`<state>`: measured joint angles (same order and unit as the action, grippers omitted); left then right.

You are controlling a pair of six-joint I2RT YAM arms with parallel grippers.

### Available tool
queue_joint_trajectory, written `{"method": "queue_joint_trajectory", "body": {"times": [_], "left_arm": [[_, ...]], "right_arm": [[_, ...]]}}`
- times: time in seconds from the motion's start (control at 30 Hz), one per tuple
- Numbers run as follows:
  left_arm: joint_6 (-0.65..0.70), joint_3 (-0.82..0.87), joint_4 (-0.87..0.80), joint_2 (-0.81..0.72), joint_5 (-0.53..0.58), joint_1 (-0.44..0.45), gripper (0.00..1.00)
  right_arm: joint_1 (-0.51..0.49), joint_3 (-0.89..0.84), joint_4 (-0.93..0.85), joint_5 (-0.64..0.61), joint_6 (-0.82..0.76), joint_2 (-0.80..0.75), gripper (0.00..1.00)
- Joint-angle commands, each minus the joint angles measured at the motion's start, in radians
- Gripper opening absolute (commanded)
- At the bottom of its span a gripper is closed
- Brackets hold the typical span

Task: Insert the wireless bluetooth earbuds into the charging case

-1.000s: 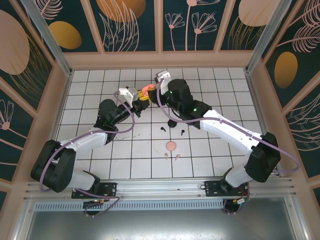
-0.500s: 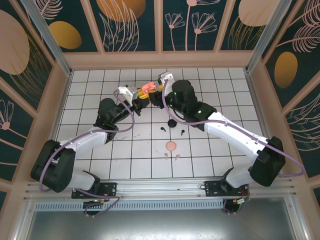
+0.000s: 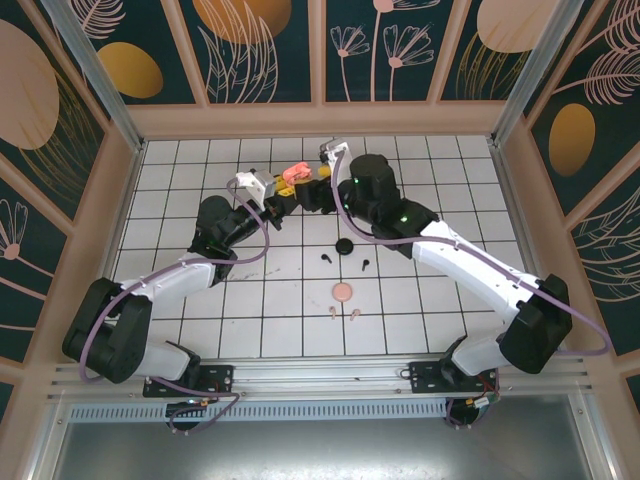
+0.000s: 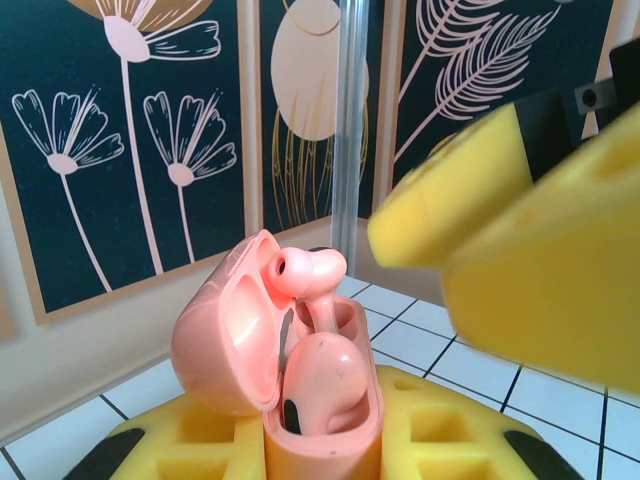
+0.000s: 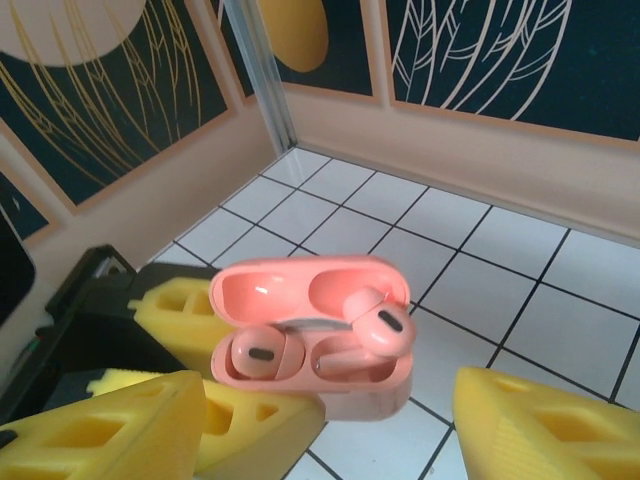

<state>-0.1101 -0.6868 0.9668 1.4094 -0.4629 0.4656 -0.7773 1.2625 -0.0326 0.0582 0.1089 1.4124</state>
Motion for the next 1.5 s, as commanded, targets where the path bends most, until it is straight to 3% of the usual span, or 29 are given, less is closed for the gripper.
{"method": "queue_joint_trajectory", "body": {"times": [0.0,0.37,0.5,0.6,0.9,1.0,1.47], "left_arm": [[-0.011,-0.031,0.049,0.014,0.007,0.008,0.0],[-0.014,-0.026,0.067,0.026,0.005,0.015,0.0],[-0.011,-0.021,0.071,0.022,0.004,0.015,0.0],[-0.01,-0.019,0.073,0.019,0.001,0.015,0.0],[0.014,-0.014,0.079,0.01,-0.038,0.017,0.0],[0.024,-0.014,0.079,0.005,-0.056,0.017,0.0],[0.033,-0.027,0.07,0.012,-0.069,0.024,0.0]], "right_arm": [[0.02,0.059,0.041,0.056,0.047,-0.022,0.69],[0.11,0.154,0.011,0.119,0.177,-0.002,0.69],[0.14,0.156,-0.043,0.1,0.2,0.008,0.64],[0.169,0.125,-0.058,0.093,0.227,0.001,0.54],[0.21,0.091,-0.135,0.109,0.268,0.017,0.09],[0.21,0.086,-0.135,0.137,0.278,0.038,0.01],[0.178,0.1,-0.11,0.191,0.299,0.103,0.0]]}}
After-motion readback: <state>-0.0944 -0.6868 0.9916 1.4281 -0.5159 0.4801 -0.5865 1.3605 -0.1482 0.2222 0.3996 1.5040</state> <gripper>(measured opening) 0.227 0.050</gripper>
